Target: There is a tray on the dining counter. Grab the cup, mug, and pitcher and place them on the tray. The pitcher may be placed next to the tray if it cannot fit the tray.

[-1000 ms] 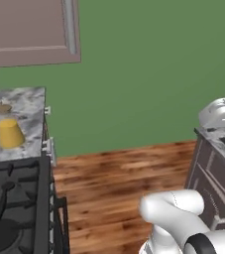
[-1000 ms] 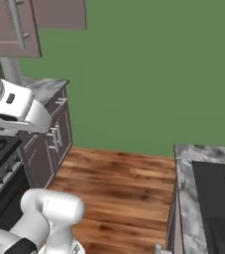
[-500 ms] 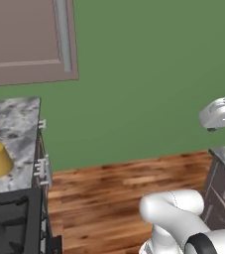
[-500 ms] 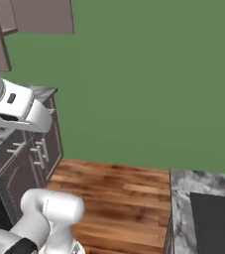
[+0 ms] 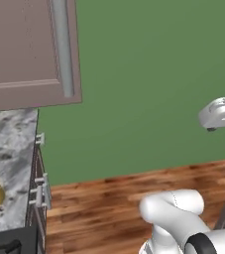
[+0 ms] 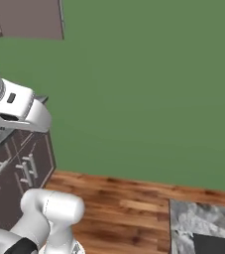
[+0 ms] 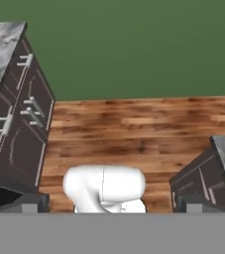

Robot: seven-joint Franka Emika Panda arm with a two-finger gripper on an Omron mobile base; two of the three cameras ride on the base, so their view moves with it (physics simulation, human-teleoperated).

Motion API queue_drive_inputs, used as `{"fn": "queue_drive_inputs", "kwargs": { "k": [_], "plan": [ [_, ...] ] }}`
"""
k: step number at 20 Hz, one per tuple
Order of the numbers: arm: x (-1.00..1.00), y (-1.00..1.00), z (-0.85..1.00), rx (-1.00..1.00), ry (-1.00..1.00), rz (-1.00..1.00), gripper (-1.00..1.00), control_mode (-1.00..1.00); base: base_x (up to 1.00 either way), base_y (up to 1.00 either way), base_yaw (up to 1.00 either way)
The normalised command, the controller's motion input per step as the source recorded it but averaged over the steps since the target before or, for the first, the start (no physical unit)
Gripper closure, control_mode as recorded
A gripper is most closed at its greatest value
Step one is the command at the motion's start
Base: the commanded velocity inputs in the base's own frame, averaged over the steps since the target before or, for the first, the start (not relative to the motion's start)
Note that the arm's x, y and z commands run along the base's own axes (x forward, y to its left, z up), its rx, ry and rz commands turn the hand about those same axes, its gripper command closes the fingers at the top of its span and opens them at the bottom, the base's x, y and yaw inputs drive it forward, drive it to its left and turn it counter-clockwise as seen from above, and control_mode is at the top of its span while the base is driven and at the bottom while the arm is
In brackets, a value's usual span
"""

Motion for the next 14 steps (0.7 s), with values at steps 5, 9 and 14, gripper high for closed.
{"fn": "queue_drive_inputs", "kwargs": {
  "k": [5,9,14],
  "plan": [
    [0.00,0.00,0.00,0.00,0.00,0.00,-1.00,1.00,0.58,-0.17,0.04],
    [0.00,0.00,0.00,0.00,0.00,0.00,-1.00,1.00,0.55,-0.04,0.07],
    [0.00,0.00,0.00,0.00,0.00,0.00,-1.00,1.00,0.54,-0.01,0.10]
  ]
}}
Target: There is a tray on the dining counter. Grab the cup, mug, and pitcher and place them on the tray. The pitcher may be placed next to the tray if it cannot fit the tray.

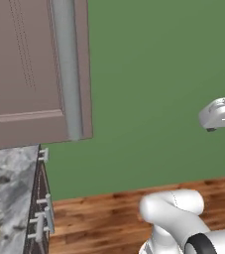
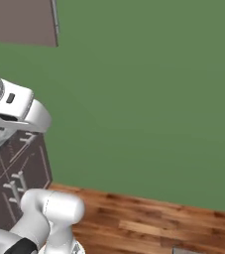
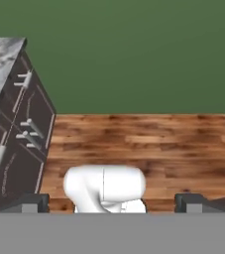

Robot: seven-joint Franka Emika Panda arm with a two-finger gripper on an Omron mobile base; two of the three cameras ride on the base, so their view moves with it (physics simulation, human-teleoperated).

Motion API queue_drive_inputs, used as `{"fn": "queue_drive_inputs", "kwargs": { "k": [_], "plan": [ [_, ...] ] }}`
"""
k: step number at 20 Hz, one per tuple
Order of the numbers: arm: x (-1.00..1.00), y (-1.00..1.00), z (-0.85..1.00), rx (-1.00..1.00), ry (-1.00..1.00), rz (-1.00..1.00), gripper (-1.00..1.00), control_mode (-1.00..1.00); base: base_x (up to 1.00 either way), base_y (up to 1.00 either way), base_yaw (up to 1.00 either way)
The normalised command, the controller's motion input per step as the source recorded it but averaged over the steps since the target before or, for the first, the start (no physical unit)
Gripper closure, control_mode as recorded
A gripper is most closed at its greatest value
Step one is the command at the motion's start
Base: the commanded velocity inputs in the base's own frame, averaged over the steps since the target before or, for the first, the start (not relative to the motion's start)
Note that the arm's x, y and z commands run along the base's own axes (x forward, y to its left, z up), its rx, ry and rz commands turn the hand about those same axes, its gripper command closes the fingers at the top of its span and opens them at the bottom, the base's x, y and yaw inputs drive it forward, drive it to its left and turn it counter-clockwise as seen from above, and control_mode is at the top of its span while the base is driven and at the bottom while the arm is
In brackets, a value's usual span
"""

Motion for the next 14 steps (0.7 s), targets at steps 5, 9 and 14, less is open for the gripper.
{"fn": "queue_drive_inputs", "kwargs": {
  "k": [5,9,14],
  "plan": [
    [0.00,0.00,0.00,0.00,0.00,0.00,-1.00,1.00,0.60,0.00,0.18],
    [0.00,0.00,0.00,0.00,0.00,0.00,-1.00,1.00,0.57,0.00,0.24],
    [0.00,0.00,0.00,0.00,0.00,0.00,-1.00,1.00,0.56,0.00,0.33]
  ]
}}
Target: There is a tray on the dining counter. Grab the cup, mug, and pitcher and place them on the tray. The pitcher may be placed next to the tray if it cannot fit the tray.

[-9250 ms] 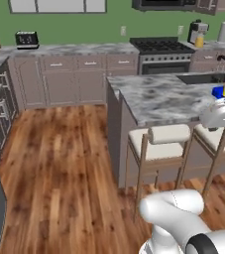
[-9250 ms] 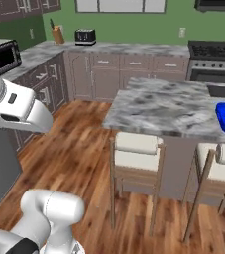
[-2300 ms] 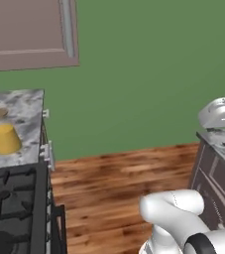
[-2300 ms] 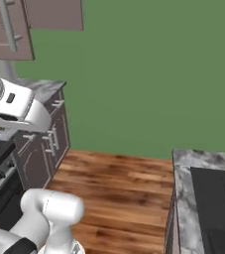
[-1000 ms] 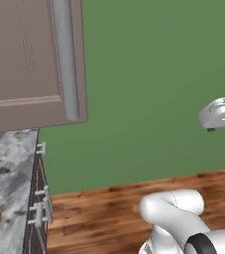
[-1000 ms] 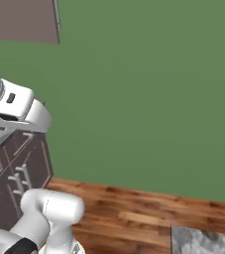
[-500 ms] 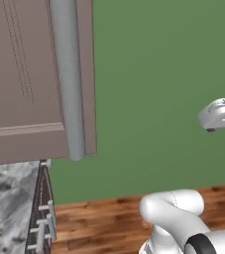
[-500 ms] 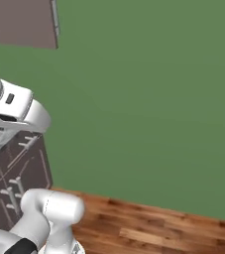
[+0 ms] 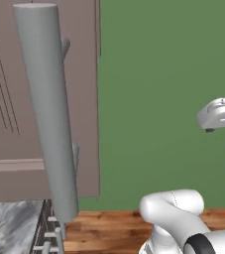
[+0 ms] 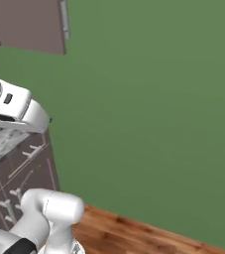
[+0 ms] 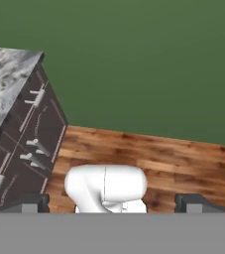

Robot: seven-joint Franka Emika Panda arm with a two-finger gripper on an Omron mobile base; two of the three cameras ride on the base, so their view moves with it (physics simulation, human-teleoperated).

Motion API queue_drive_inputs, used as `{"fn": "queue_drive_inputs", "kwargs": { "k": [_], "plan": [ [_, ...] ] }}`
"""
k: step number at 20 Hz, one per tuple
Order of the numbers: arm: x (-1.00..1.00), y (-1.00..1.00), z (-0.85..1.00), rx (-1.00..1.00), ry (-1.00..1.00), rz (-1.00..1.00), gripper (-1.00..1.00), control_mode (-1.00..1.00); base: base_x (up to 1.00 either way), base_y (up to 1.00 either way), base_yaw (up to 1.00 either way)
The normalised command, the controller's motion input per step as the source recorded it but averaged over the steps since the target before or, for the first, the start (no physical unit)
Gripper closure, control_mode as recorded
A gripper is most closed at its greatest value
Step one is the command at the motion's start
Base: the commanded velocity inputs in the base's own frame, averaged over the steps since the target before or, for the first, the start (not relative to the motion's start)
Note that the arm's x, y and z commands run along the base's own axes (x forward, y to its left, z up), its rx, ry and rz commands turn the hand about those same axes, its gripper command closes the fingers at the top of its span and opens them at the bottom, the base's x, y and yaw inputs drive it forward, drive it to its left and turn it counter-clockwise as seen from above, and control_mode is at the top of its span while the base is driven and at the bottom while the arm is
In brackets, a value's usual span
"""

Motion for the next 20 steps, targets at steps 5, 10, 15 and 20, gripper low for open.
{"fn": "queue_drive_inputs", "kwargs": {
  "k": [5,10,15,20],
  "plan": [
    [0.00,0.00,0.00,0.00,0.00,0.00,-1.00,1.00,0.49,0.00,0.40],
    [0.00,0.00,0.00,0.00,0.00,0.00,-1.00,1.00,0.43,0.00,0.44],
    [0.00,0.00,0.00,0.00,0.00,0.00,-1.00,1.00,0.35,0.00,0.47],
    [0.00,0.00,0.00,0.00,0.00,0.00,-1.00,1.00,0.35,0.00,0.55]
  ]
}}
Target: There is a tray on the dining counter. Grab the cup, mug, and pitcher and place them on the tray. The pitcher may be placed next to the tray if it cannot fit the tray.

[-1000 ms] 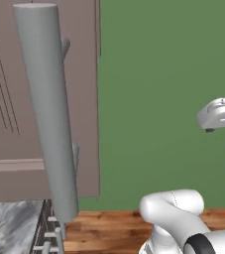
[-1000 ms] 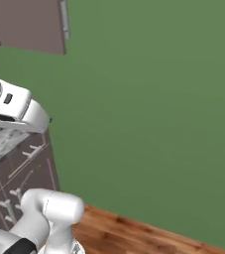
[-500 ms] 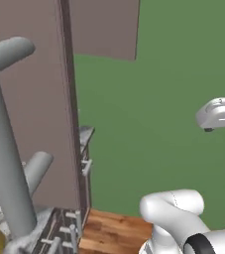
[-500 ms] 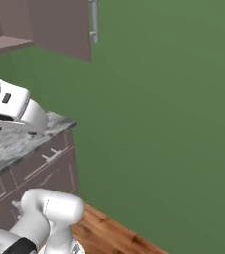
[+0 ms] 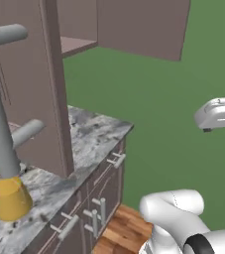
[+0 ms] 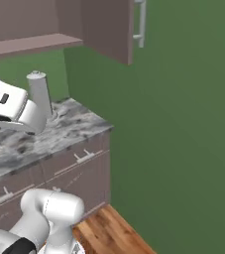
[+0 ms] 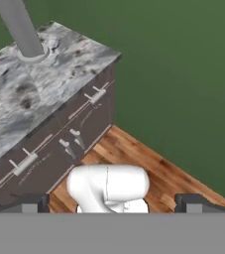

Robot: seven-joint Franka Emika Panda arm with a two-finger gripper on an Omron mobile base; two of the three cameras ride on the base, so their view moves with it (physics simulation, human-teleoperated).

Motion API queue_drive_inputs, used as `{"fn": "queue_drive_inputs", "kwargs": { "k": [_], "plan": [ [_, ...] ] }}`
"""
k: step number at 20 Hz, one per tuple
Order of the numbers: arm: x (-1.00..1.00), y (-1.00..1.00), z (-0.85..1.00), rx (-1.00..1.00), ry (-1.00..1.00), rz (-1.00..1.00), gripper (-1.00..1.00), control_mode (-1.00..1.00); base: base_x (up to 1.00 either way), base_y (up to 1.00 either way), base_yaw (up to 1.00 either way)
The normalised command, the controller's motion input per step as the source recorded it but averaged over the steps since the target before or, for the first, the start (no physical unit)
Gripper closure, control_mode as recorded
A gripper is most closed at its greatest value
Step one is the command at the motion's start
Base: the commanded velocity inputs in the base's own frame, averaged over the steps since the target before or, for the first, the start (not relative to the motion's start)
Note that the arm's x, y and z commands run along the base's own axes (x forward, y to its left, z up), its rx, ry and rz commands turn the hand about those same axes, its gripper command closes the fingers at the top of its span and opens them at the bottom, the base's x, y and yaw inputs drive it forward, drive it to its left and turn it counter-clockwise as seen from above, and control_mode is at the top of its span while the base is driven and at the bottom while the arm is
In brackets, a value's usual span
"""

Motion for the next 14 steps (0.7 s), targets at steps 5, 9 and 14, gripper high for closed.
{"fn": "queue_drive_inputs", "kwargs": {
  "k": [5,9,14],
  "plan": [
    [0.00,0.00,0.00,0.00,0.00,0.00,-1.00,1.00,0.42,-0.03,0.57],
    [0.00,0.00,0.00,0.00,0.00,0.00,-1.00,1.00,0.47,-0.17,0.55],
    [0.00,0.00,0.00,0.00,0.00,0.00,-1.00,1.00,0.58,-0.21,0.51]
  ]
}}
